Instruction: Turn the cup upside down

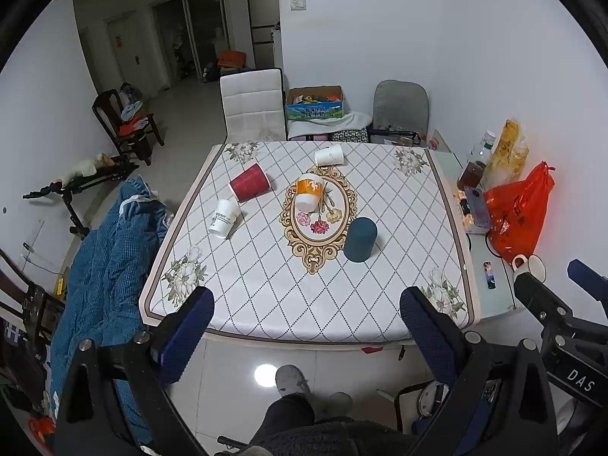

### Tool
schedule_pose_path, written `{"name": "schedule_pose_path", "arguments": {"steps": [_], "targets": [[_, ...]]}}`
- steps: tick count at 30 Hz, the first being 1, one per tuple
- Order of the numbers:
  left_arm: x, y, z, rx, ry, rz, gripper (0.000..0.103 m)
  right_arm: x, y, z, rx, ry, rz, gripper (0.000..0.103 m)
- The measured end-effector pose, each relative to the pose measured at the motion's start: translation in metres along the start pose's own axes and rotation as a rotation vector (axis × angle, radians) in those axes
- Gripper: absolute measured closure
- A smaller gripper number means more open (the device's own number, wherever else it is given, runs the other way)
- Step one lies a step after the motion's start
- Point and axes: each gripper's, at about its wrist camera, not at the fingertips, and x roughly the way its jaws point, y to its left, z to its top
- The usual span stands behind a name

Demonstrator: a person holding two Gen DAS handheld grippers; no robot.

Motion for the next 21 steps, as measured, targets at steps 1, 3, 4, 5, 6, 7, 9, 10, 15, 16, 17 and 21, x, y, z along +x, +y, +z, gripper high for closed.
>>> {"name": "schedule_pose_path", "arguments": {"steps": [1, 3, 4, 5, 6, 7, 9, 10, 15, 16, 17, 21], "targets": [[0.0003, 0.0002, 0.0005, -0.002, 0.0, -0.001, 0.003, 0.0003, 0.0, 0.0001, 0.0, 0.0, 0.001, 0.002], [0.0002, 0.0008, -0.0001, 0.0, 0.001, 0.0, 0.003, 0.0005, 0.0002, 0.0003, -0.001, 0.001, 0.002, 0.002], [0.0002, 0.0011, -0.0002, 0.001, 0.003, 0.0, 0.003, 0.0008, 0.0004, 0.0003, -0.001, 0.001, 0.003, 0.002], [0.0006, 0.0015, 0.0001, -0.003, 0.005, 0.002, 0.003, 0.0009, 0.0007, 0.0006, -0.002, 0.001, 0.001, 0.002], [0.0009, 0.0014, 0.0005, -0.006, 0.007, 0.001, 0.003, 0.001, 0.0007, 0.0006, -0.002, 0.002, -0.001, 0.002], [0.0008, 0.0012, 0.0007, -0.007, 0.007, 0.001, 0.003, 0.0015, 0.0009, 0.0009, -0.003, 0.005, 0.001, 0.002], [0.0011, 0.0008, 0.0006, -0.009, 0.008, 0.002, 0.003, 0.0012, 0.0022, 0.0009, -0.006, 0.005, 0.003, 0.002], [0.0009, 0.001, 0.0008, -0.012, 0.008, 0.002, 0.003, 0.0014, 0.0024, 0.0008, -0.008, 0.006, 0.003, 0.002], [0.0007, 0.0012, 0.0003, -0.007, 0.007, 0.002, 0.003, 0.0023, 0.0016, 0.0014, -0.006, 0.009, 0.005, 0.002], [0.0006, 0.001, 0.0007, -0.008, 0.007, 0.002, 0.003, 0.0029, 0.0013, 0.0013, -0.005, 0.01, 0.006, 0.002], [0.001, 0.0001, -0.0004, -0.01, 0.008, 0.003, 0.003, 0.0035, 0.0008, 0.0013, -0.006, 0.012, 0.005, 0.002], [0.0027, -0.0012, -0.0009, -0.02, 0.009, 0.006, 0.003, 0.0047, 0.0003, 0.0008, -0.01, 0.015, 0.007, 0.001]]}}
